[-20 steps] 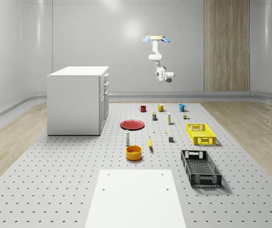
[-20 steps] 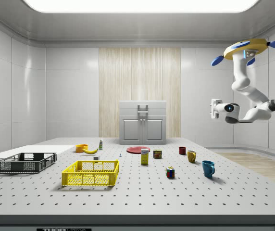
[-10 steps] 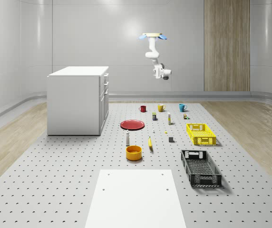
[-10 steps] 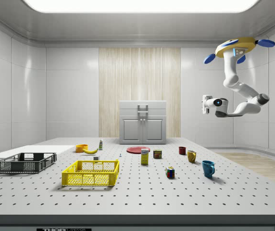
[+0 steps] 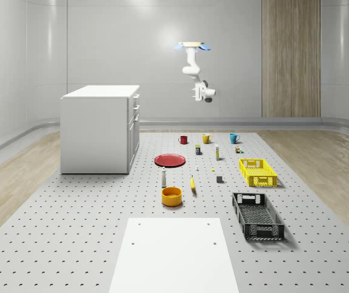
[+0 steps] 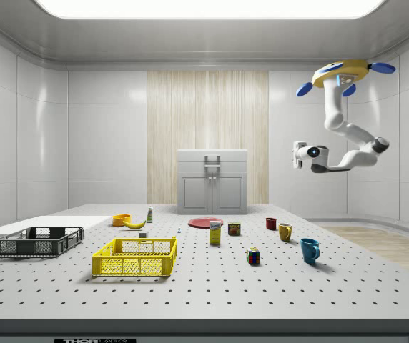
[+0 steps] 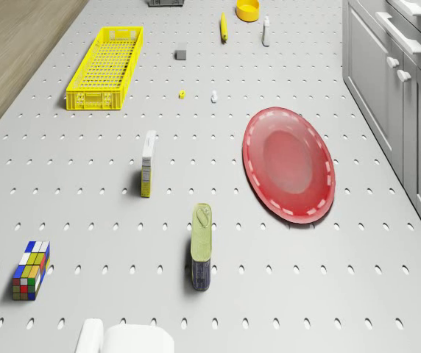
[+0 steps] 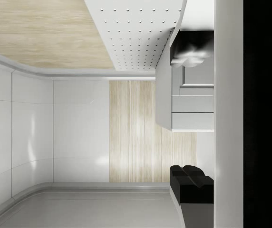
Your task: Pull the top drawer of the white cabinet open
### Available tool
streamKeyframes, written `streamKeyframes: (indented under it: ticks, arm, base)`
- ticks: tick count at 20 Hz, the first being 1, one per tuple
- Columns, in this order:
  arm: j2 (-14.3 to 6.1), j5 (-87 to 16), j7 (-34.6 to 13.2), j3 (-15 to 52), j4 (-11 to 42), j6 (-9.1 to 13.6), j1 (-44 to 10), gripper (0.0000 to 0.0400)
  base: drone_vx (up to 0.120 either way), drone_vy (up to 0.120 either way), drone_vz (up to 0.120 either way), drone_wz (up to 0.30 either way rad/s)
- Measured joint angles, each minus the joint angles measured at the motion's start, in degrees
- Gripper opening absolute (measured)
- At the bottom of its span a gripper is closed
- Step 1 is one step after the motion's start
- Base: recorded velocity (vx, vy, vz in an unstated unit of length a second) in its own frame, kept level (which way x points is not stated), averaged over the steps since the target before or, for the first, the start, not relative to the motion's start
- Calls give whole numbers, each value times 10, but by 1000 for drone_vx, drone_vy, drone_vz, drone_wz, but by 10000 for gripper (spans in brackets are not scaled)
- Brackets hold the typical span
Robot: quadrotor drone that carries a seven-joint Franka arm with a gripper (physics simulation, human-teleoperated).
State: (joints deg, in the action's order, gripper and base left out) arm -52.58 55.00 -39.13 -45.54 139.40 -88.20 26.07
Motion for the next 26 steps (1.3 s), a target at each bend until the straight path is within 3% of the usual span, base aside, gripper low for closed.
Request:
streamKeyframes:
  ticks: [5, 10, 15, 26]
  arm:
    - [-13, -9, -7, -6, 2, -13, 15, 305]
    - [-25, -18, -15, -12, 3, -25, 28, 305]
    - [-36, -27, -22, -17, 5, -36, 41, 305]
    - [-60, -44, -37, -26, 8, -58, 65, 305]
  base:
    - [0, -120, 0, 0]
    - [112, -120, 104, 0]
    - [16, -8, 56, 0]
    - [120, 0, 7, 0]
